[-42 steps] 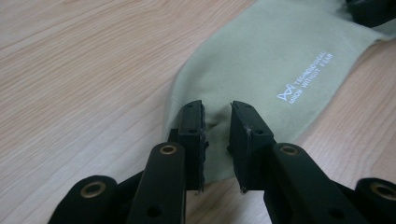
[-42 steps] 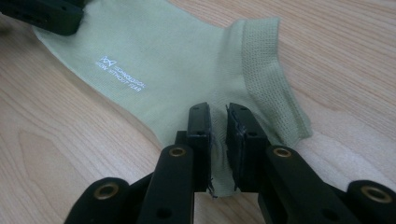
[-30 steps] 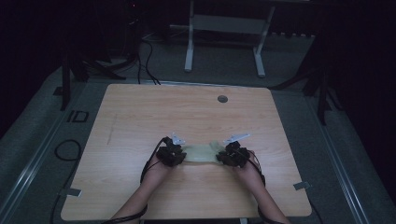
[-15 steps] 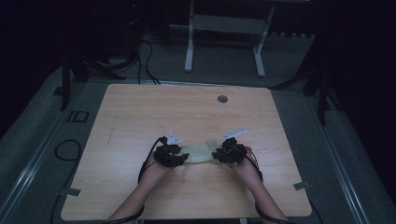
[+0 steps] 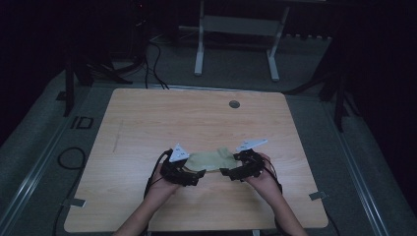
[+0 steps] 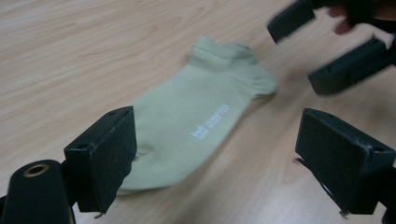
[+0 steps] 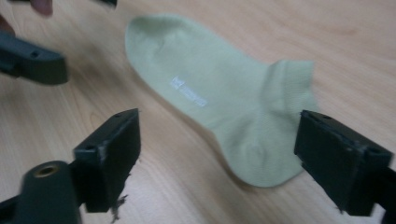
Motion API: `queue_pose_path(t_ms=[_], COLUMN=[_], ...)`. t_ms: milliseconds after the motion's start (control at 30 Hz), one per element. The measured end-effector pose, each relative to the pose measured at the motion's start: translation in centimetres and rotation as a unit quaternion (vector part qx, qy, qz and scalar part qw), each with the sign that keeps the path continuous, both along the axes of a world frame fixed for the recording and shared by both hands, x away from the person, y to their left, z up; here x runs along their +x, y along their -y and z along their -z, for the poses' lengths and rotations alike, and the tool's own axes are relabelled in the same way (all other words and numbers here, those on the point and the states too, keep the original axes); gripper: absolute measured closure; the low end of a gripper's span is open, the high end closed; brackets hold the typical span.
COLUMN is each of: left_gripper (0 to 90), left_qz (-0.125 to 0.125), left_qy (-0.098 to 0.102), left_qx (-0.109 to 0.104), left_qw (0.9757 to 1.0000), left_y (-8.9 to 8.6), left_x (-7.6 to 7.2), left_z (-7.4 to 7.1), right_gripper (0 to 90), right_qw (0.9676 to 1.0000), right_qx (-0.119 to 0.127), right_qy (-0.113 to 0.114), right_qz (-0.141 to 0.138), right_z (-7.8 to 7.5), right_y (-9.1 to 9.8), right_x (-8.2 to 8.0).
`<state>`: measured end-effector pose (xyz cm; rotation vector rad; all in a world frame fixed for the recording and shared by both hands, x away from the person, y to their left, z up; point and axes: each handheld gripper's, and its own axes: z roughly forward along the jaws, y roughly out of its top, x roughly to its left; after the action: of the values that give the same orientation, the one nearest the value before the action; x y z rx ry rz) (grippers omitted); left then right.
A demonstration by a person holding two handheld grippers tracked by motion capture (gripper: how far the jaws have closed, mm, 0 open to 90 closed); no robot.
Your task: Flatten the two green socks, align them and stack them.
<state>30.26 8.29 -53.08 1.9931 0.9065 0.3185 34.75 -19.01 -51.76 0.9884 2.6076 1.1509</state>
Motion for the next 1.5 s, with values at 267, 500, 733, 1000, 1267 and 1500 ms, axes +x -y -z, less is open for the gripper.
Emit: queue_pose_path(t_ms=[267, 500, 733, 1000, 1267, 1500], left_gripper=[4.3, 2.1, 2.1, 2.1, 2.1, 2.1], left_qz=[-0.017, -0.029, -0.049, -0.074, -0.113, -0.135], left_qy=[-0.002, -0.005, -0.005, -0.007, 0.001, -0.005], left_qx=[0.007, 0.015, 0.020, 0.020, 0.021, 0.008], left_qw=[0.9998, 0.9994, 0.9986, 0.9970, 0.9933, 0.9907], left_y=[-1.9, -3.6, -5.3, -8.0, -11.1, -13.3], left_x=[-1.0, -1.7, -2.4, -3.7, -5.4, -6.1], left_z=[1.0, 1.5, 2.0, 2.0, 2.1, 2.4], right_gripper=[14.1, 14.0, 12.7, 12.6, 12.7, 12.7], right_qw=[0.9984, 0.9972, 0.9950, 0.9924, 0.9883, 0.9846], right_qx=[0.006, -0.017, -0.015, -0.016, -0.015, -0.001], right_qy=[0.039, 0.049, 0.068, 0.074, 0.072, 0.064], right_qz=[0.040, 0.055, 0.072, 0.097, 0.133, 0.163], right_z=[0.3, 0.7, 1.0, 1.4, 2.2, 2.6], right_y=[3.6, 5.8, 7.8, 10.7, 13.2, 14.8], right_x=[-0.5, -1.3, -2.3, -3.2, -4.2, -4.9])
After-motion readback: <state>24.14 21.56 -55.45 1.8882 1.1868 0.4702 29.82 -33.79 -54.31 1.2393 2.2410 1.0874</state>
